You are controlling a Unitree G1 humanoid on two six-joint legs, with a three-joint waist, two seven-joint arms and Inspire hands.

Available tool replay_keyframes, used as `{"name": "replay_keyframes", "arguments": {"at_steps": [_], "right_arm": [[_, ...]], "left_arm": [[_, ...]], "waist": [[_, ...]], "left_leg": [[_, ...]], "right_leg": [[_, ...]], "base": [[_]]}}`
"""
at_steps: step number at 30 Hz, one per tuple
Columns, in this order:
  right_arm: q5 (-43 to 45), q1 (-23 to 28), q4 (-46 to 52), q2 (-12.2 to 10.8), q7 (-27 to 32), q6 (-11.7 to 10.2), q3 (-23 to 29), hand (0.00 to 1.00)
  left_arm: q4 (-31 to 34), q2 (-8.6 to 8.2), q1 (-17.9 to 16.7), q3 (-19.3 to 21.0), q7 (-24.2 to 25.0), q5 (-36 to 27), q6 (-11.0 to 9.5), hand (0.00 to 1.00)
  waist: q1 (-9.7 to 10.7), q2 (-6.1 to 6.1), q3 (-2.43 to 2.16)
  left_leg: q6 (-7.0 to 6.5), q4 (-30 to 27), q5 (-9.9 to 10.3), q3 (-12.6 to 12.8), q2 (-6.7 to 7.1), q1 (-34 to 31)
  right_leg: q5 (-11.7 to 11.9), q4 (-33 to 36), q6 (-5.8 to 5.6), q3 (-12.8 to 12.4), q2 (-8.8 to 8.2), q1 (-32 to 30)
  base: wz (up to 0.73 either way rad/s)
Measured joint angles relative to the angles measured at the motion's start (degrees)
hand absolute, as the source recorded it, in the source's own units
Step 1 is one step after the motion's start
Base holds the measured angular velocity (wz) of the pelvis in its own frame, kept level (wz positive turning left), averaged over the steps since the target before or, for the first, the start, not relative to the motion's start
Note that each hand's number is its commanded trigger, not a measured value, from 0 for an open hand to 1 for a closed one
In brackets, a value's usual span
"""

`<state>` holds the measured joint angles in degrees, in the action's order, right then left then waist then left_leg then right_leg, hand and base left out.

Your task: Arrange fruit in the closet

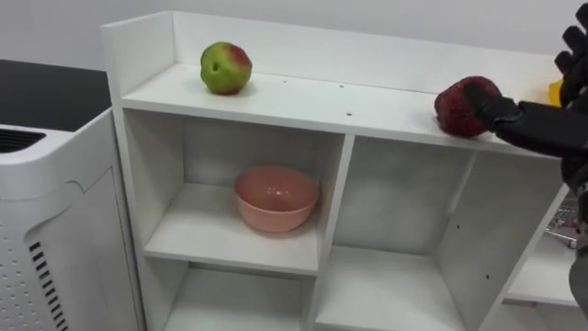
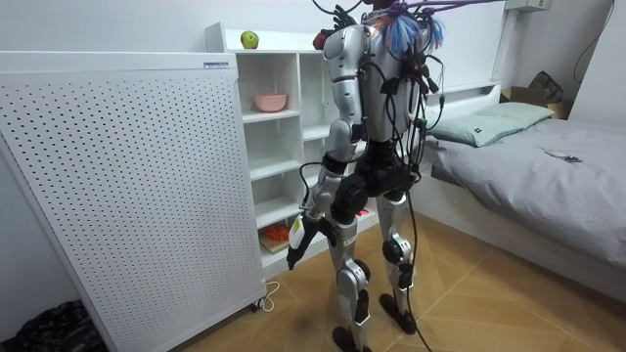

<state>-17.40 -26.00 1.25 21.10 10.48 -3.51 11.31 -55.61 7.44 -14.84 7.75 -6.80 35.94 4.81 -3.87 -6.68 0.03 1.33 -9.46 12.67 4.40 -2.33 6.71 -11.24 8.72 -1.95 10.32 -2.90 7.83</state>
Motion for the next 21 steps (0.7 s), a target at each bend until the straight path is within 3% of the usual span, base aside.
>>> {"name": "replay_keyframes", "arguments": {"at_steps": [5,15,16,17,21], "right_arm": [[-2.9,0.0,-3.8,1.5,-3.1,2.1,-1.2,0.0],[-3.1,0.0,-5.4,3.6,-8.0,2.3,-1.5,0.0],[-3.1,0.0,-5.4,3.6,-8.2,2.3,-1.5,0.46],[-3.1,0.0,-5.5,3.6,-8.6,2.3,-1.5,1.0],[-3.1,0.0,-5.6,3.6,-10.2,2.3,-1.6,1.0]], "left_arm": [[0.1,0.14,0.0,0.0,0.0,0.0,0.1,0.0],[0.4,0.4,0.1,-0.1,0.9,-0.2,1.1,0.0],[0.4,0.44,0.1,-0.1,0.9,-0.2,1.1,0.0],[0.4,0.48,0.1,-0.1,0.9,-0.3,1.1,0.0],[0.4,0.88,0.0,-0.2,0.9,-0.3,1.1,0.0]], "waist": [[-0.3,-0.18,0.1],[-0.4,-0.17,0.11],[-0.4,-0.18,0.12],[-0.4,-0.19,0.12],[0.3,-0.65,0.39]], "left_leg": [[0.0,0.0,0.0,-0.2,0.0,0.0],[0.0,0.0,0.0,-0.2,0.01,0.0],[0.0,0.0,0.0,-0.2,0.01,0.0],[0.0,-0.1,0.0,-0.2,0.01,0.0],[0.0,-0.2,0.0,-0.2,-0.01,-0.1]], "right_leg": [[0.0,-0.1,0.0,0.0,0.01,0.0],[0.0,-0.1,0.0,0.9,-0.03,0.3],[0.0,-0.1,0.0,0.9,-0.03,0.4],[0.0,-0.1,0.0,0.9,-0.03,0.4],[0.0,-0.1,0.0,1.3,-0.04,0.4]], "base": [[0.0],[0.01],[0.03],[0.0],[0.0]]}}
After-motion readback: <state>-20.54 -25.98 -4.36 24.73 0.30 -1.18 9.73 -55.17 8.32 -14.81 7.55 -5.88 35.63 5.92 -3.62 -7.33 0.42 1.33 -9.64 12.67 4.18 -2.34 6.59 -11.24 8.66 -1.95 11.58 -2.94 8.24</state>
